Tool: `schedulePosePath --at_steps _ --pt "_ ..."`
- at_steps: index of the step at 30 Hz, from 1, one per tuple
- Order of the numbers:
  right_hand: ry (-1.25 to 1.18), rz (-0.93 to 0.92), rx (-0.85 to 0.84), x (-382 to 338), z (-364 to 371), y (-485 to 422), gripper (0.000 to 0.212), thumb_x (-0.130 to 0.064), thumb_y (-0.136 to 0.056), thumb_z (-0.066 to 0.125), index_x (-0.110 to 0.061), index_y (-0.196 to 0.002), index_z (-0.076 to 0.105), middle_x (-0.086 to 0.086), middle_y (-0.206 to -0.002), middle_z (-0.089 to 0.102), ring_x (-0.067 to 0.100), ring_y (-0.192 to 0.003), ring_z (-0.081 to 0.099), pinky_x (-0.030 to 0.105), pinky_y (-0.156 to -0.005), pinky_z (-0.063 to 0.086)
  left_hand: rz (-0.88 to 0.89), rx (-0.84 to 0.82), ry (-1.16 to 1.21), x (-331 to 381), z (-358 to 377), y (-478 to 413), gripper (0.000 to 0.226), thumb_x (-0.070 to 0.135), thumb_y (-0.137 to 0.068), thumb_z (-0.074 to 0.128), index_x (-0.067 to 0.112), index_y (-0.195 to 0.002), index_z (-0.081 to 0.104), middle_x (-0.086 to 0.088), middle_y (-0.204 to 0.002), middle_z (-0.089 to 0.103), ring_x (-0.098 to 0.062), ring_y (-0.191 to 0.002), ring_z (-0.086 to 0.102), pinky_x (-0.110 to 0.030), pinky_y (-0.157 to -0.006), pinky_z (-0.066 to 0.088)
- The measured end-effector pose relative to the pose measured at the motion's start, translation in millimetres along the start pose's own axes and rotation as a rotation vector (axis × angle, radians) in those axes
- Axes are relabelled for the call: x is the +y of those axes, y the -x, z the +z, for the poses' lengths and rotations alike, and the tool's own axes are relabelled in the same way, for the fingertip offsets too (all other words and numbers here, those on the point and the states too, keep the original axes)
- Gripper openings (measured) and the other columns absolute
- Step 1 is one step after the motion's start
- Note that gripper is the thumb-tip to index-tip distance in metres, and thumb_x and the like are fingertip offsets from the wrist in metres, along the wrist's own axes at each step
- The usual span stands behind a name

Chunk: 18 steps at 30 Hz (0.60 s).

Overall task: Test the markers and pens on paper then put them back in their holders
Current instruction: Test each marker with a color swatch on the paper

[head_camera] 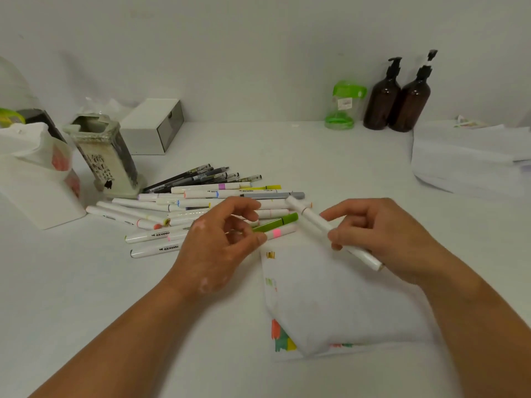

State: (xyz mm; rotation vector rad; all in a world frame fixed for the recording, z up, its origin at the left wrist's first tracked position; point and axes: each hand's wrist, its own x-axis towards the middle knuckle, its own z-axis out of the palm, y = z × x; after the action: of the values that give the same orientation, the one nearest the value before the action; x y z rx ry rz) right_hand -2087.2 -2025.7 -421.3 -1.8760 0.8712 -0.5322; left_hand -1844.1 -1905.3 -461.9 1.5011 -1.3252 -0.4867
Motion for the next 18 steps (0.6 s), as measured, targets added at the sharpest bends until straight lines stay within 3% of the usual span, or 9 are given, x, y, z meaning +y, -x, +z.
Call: schedulePosePath --at_steps 2,4,6,8,13,15,18 --pt "0.123 0.057 0.301 4.7 -20.5 -9.2 0.016 -0.031 -0.080 0.081 -0.037 -0.094 0.076 -0.009 -0.071 0.075 0.004 -0.059 0.066 0.019 -0.045 0.049 -0.027 0.067 -0.068 -3.9 -5.5 -0.8 0.025 0.019 -0.081 0.079 0.036 -0.096 0.068 0.016 -0.089 0.067 -0.009 -0.078 0.065 -0.030 -0.070 0.058" --pt "0.335 0.114 0.444 8.8 -32.7 -26.9 0.017 -0.032 -0.081 0.080 -0.035 -0.097 0.075 -0.013 -0.073 0.074 0.006 -0.057 0.068 0.020 -0.044 0.053 -0.027 0.083 -0.109 -4.4 -8.2 -0.9 0.018 0.022 -0.083 0.077 0.036 -0.089 0.069 0.016 -0.084 0.067 -0.008 -0.079 0.065 -0.031 -0.070 0.056" --pt "0.572 0.160 0.423 15.0 -36.0 -47.7 0.026 -0.032 -0.084 0.075 -0.026 -0.109 0.076 -0.009 -0.087 0.075 0.015 -0.066 0.070 0.032 -0.062 0.061 -0.026 0.078 -0.101 -3.8 -9.4 -1.0 0.016 0.021 -0.085 0.075 0.036 -0.086 0.070 0.015 -0.081 0.067 -0.007 -0.076 0.065 -0.033 -0.068 0.057" --pt "0.760 0.199 0.384 22.8 -34.9 -62.9 0.033 -0.031 -0.086 0.070 -0.021 -0.117 0.074 -0.001 -0.098 0.075 0.021 -0.084 0.067 0.034 -0.077 0.057 -0.027 0.082 -0.083 -3.3 -11.4 -1.2 0.018 0.018 -0.085 0.075 0.036 -0.085 0.071 0.014 -0.076 0.067 -0.006 -0.071 0.063 -0.037 -0.067 0.059" --pt "0.815 0.270 0.327 34.7 -26.0 -73.7 0.033 -0.035 -0.089 0.067 -0.023 -0.120 0.068 0.000 -0.097 0.071 0.019 -0.076 0.067 0.033 -0.073 0.055 -0.064 0.113 -0.050 -7.7 -20.2 -1.8 0.020 0.016 -0.086 0.075 0.036 -0.083 0.072 0.011 -0.071 0.068 -0.006 -0.066 0.062 -0.039 -0.066 0.059" --pt "0.918 0.215 0.372 28.2 -22.5 -69.9 0.035 -0.039 -0.088 0.068 -0.025 -0.121 0.065 -0.001 -0.098 0.070 0.021 -0.082 0.066 0.035 -0.075 0.056 -0.081 0.125 -0.034 -8.6 -23.1 -2.7 0.020 0.017 -0.086 0.074 0.036 -0.083 0.072 0.010 -0.072 0.069 -0.007 -0.065 0.062 -0.039 -0.066 0.059" --pt "0.861 -0.160 0.463 4.2 -0.7 -58.2 0.019 -0.034 -0.087 0.071 -0.029 -0.105 0.073 -0.006 -0.096 0.073 0.020 -0.088 0.066 0.037 -0.079 0.056 -0.082 0.128 -0.015 -6.5 -23.6 -4.3 0.020 0.016 -0.086 0.074 0.036 -0.082 0.073 0.010 -0.070 0.068 -0.004 -0.061 0.060 -0.037 -0.065 0.057"
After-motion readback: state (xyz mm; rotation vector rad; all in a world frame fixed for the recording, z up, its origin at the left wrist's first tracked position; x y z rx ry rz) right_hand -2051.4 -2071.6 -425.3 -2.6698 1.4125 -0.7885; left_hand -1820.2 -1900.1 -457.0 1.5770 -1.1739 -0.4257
